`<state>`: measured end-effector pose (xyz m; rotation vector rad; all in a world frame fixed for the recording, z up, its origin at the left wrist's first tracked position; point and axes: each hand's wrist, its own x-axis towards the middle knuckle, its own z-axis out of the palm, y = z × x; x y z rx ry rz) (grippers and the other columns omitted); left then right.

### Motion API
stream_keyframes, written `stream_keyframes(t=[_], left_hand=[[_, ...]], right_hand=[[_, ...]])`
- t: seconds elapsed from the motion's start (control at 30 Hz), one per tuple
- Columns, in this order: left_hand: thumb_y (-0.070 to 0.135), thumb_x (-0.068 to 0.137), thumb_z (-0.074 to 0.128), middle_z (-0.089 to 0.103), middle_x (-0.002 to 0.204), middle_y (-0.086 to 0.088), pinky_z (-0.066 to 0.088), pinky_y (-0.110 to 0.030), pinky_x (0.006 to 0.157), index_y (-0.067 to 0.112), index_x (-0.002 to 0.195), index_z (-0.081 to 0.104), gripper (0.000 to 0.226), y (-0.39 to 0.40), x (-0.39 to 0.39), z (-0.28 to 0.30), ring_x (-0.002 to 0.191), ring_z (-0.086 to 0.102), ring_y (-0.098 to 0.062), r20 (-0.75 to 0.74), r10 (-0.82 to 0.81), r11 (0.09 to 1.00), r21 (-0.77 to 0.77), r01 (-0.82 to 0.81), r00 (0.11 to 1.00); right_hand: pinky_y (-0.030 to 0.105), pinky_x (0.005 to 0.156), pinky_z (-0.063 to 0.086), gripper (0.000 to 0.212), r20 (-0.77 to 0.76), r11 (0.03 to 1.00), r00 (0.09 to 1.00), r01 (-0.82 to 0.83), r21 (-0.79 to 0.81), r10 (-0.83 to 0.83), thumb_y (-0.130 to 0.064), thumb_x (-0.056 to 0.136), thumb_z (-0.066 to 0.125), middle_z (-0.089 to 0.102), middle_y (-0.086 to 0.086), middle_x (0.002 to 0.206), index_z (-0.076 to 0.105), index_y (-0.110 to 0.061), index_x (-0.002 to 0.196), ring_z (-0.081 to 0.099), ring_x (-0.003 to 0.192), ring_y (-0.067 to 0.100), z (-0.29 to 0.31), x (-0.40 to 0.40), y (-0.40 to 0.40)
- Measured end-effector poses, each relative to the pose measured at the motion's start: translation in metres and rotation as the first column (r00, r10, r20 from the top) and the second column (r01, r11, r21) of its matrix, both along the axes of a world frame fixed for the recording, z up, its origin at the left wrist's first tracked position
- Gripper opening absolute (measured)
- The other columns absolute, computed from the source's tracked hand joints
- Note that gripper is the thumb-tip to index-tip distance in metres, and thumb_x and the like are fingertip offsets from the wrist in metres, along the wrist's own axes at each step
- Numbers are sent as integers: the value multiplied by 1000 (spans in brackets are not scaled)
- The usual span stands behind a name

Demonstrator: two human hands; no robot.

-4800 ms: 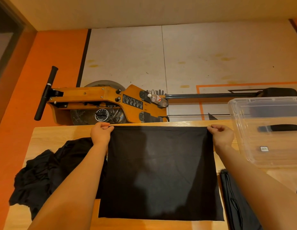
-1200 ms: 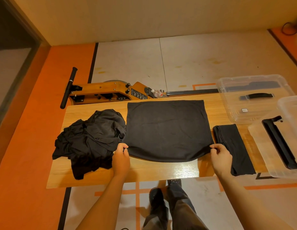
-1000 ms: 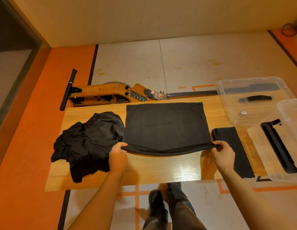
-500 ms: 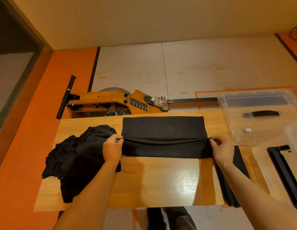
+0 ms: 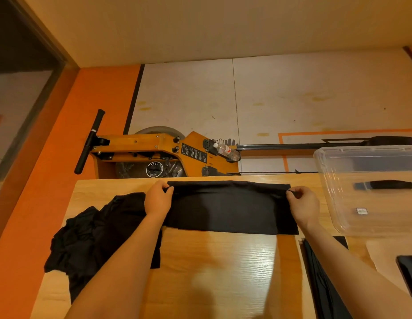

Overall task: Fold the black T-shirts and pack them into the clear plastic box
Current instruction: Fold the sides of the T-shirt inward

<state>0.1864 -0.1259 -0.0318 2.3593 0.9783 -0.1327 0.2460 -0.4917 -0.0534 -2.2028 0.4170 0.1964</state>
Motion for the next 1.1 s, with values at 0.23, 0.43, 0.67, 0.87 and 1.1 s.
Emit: stream_keyframes(t=[0.23, 0.43, 0.67, 0.87, 1.1], left_hand=[[31, 96, 54, 57, 76, 11, 50, -41, 81, 25, 89, 54, 9, -57, -18, -9, 75, 59, -14, 57, -142, 990, 31, 141, 988], [29, 96, 57, 63, 85, 4, 44, -26, 66, 17, 95, 62, 13, -105, -16, -4, 78, 58, -13, 100, -196, 973, -106, 206, 975], [22, 94, 61, 63, 87, 2, 35, -12, 61, 10, 101, 65, 15, -135, -27, -5, 79, 56, -10, 195, -186, 944, -235, 230, 963], [9, 86, 69, 66, 92, 0, 47, -13, 70, 6, 107, 65, 22, -145, -41, -9, 85, 61, -10, 197, -91, 860, -480, 176, 976], [6, 87, 67, 67, 90, -1, 50, -12, 73, 8, 100, 67, 14, -155, -51, -5, 87, 64, -11, 216, 67, 828, -557, 66, 974]], right_hand=[[38, 81, 54, 14, 67, 993, 996, -54, -108, 62, -17, 95, 59, 65, -2, 92, 66, -12, 107, 62, 88, 17, -2, -26, 30], [18, 70, 44, 11, 40, 995, 994, -104, 0, 104, -17, 92, 65, 64, -6, 88, 68, -14, 102, 58, 80, 7, 6, -51, 80], [15, 66, 43, 6, 9, 991, 1000, -17, 134, 16, -17, 91, 68, 64, -9, 79, 71, -15, 96, 58, 75, 3, 6, -77, 112], [14, 64, 42, 3, -16, 974, 1000, 21, 224, -18, -13, 89, 70, 66, -5, 77, 70, -16, 88, 60, 74, 7, 3, -87, 114], [27, 84, 54, 17, -73, 933, 997, 63, 355, -40, -11, 88, 71, 72, 2, 89, 73, -10, 104, 67, 87, 12, 1, -96, 112]])
